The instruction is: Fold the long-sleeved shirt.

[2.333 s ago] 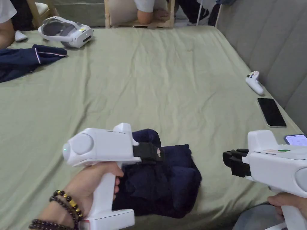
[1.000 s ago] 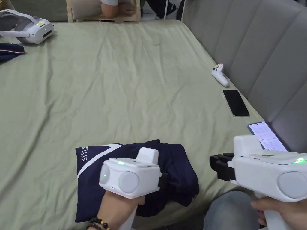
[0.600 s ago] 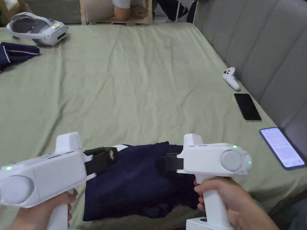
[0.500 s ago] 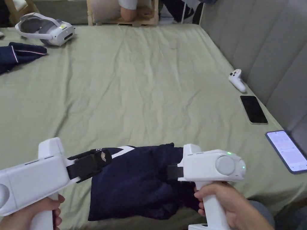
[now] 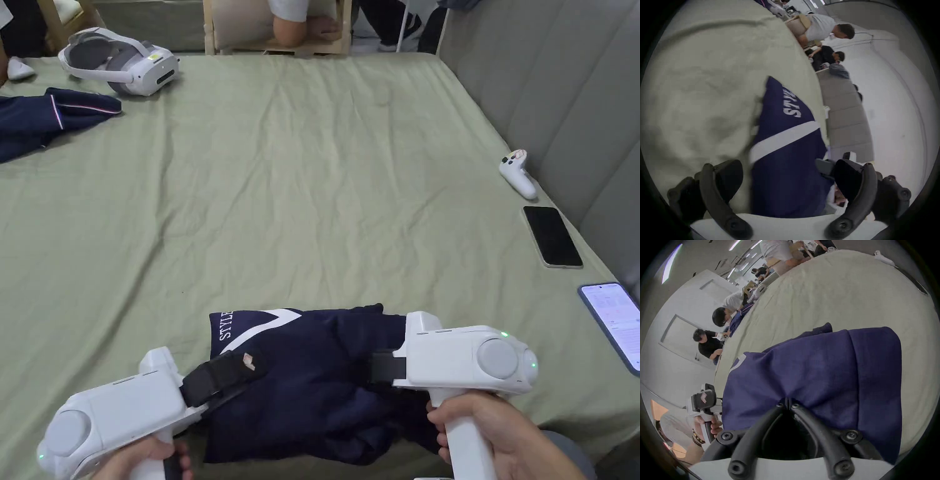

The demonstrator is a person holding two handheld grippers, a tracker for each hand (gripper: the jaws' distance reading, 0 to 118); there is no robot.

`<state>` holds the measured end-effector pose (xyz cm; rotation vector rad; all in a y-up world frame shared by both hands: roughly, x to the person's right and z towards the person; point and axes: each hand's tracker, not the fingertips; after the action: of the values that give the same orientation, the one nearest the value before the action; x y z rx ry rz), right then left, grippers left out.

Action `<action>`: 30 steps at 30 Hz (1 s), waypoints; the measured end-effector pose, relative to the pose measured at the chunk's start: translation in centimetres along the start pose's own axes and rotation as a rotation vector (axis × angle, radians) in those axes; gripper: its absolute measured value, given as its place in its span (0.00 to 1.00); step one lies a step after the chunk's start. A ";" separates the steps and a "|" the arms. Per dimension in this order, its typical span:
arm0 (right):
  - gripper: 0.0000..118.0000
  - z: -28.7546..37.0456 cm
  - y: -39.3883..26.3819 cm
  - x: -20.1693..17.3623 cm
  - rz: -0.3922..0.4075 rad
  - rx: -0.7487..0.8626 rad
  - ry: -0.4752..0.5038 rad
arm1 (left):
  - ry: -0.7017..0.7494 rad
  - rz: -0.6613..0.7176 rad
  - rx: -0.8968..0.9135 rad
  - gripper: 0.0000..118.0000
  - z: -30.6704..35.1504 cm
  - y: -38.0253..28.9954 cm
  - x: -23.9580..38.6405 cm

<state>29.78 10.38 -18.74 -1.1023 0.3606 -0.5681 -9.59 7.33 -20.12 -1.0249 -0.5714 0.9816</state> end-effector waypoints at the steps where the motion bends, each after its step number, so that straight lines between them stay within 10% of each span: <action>1: 0.01 0.0 -0.1 -0.1 -0.004 0.005 -0.002 | -0.015 0.039 -0.041 0.86 -1.4 0.2 0.5; 3: 0.01 0.1 -0.7 -0.6 -0.002 0.013 -0.011 | 0.050 -0.055 -0.072 0.84 -3.3 -0.4 1.2; 5: 0.01 0.2 -0.7 -0.9 0.001 0.016 -0.020 | 0.107 -0.153 -0.087 0.34 -3.6 -0.5 2.2; 9: 0.01 0.6 -0.6 -2.3 0.003 0.028 -0.060 | 0.130 -0.231 -0.092 0.33 -2.6 -0.7 4.4; 13: 0.01 0.6 -0.4 -7.3 0.183 0.105 -0.150 | 0.088 -0.249 -0.070 0.31 0.4 2.0 2.9; 23: 0.01 -8.2 0.2 -31.3 0.688 0.397 -0.012 | 0.234 -0.357 0.081 0.30 19.6 11.9 -1.5; 30: 0.01 -22.3 -1.2 -45.8 0.772 0.378 0.189 | 0.438 -0.352 0.151 0.31 37.8 21.8 -11.0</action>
<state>-19.40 20.97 -27.05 -0.4797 0.7628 -0.0394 -53.17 18.01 -22.79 -0.9276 -0.2929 0.4613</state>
